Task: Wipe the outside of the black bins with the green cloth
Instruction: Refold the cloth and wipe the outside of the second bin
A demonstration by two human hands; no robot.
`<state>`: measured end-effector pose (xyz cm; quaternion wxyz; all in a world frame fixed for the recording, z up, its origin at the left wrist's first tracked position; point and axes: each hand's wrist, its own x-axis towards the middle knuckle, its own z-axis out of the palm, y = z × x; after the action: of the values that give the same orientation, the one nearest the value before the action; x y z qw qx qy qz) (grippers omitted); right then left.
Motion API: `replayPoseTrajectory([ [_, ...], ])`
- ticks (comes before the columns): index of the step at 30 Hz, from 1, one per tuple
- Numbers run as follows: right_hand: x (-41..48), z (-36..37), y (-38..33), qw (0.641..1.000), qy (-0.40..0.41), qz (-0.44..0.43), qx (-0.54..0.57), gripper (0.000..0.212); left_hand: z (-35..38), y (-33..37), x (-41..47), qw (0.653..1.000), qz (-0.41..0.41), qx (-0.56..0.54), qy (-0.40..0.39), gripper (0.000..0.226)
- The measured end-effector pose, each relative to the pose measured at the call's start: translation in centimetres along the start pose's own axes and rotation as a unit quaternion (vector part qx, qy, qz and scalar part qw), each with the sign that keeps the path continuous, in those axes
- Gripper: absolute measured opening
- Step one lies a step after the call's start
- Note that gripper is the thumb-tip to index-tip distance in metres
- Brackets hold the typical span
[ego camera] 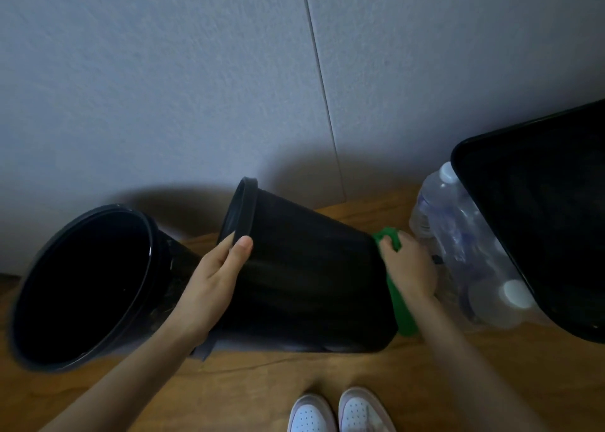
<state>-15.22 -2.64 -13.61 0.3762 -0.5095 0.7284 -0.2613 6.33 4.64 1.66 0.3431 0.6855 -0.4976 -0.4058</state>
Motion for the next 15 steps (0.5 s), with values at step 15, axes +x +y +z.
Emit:
replayPoseTrajectory([
  [15, -4.0, 1.5, -12.2, 0.979, -0.037, -0.197, -0.023, 0.039, 0.2, -0.4, -0.1, 0.997, 0.045, 0.052, -0.037, 0.056],
])
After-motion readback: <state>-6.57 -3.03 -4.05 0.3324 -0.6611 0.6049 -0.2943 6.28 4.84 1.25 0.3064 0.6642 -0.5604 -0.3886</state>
